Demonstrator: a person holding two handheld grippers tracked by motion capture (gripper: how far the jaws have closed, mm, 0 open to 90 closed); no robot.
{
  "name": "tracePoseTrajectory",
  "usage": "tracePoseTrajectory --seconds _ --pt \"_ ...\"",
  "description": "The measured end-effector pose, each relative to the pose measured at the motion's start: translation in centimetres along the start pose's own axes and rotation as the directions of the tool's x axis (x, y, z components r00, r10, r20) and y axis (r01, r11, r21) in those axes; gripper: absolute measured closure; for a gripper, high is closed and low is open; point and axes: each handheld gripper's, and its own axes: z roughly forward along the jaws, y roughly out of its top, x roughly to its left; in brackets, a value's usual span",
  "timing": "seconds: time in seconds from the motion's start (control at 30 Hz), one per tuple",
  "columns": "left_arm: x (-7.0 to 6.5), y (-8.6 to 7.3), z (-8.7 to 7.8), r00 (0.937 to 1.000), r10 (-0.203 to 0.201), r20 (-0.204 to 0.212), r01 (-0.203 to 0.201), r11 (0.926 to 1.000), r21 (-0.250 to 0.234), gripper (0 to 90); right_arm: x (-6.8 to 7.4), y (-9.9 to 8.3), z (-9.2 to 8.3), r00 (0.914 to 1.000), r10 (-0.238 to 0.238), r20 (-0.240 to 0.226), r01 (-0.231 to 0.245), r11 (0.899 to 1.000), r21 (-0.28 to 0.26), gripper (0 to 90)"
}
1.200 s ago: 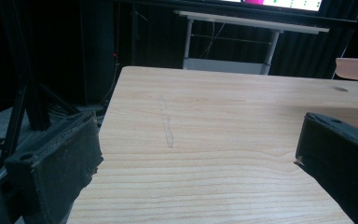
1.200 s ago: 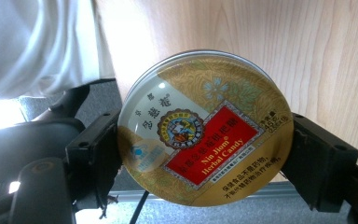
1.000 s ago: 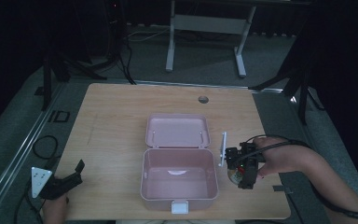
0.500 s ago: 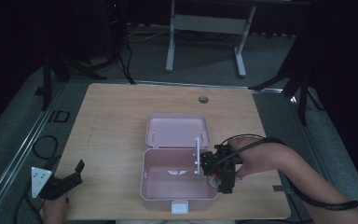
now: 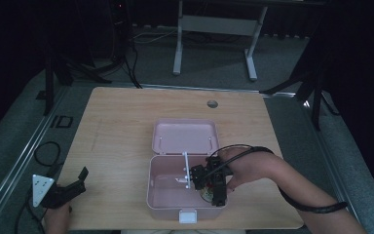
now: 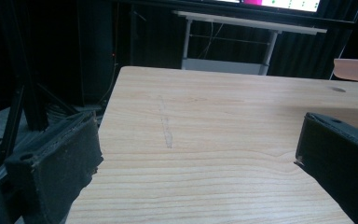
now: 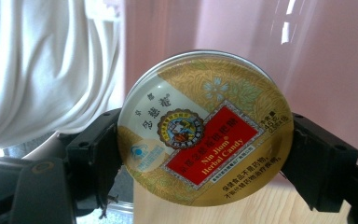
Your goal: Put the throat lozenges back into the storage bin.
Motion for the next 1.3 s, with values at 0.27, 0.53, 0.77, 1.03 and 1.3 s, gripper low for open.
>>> tracePoseTrajectory --seconds 0.27,0.53,0.77,1.03,1.3 --pt "0.0 0.0 0.0 1.0000 0.000 0.001 0.000 1.0000 -0.001 0.3 -1.4 0.4 2.6 0.9999 -0.002 -0.014 0.002 1.000 0.013 19.9" --pt "0.0 0.0 0.0 1.0000 0.003 0.001 -0.003 1.0000 0.001 0.3 -2.8 0.0 5.6 0.9992 0.019 -0.036 -0.018 1.000 0.023 19.9" --pt "0.0 0.0 0.1 1.0000 0.003 0.001 -0.003 1.0000 0.001 0.3 -3.1 0.2 6.7 0.9994 0.006 -0.034 -0.005 1.000 0.017 19.9" --pt "0.0 0.0 0.1 1.0000 0.003 0.002 -0.003 1.0000 0.002 0.3 -3.4 0.7 8.5 0.9987 -0.014 -0.048 0.017 0.998 0.065 19.9" --pt "0.0 0.0 0.1 1.0000 0.003 0.002 -0.003 1.0000 0.001 0.3 -3.9 1.4 10.3 0.9954 0.012 -0.095 -0.002 0.995 0.100 19.7"
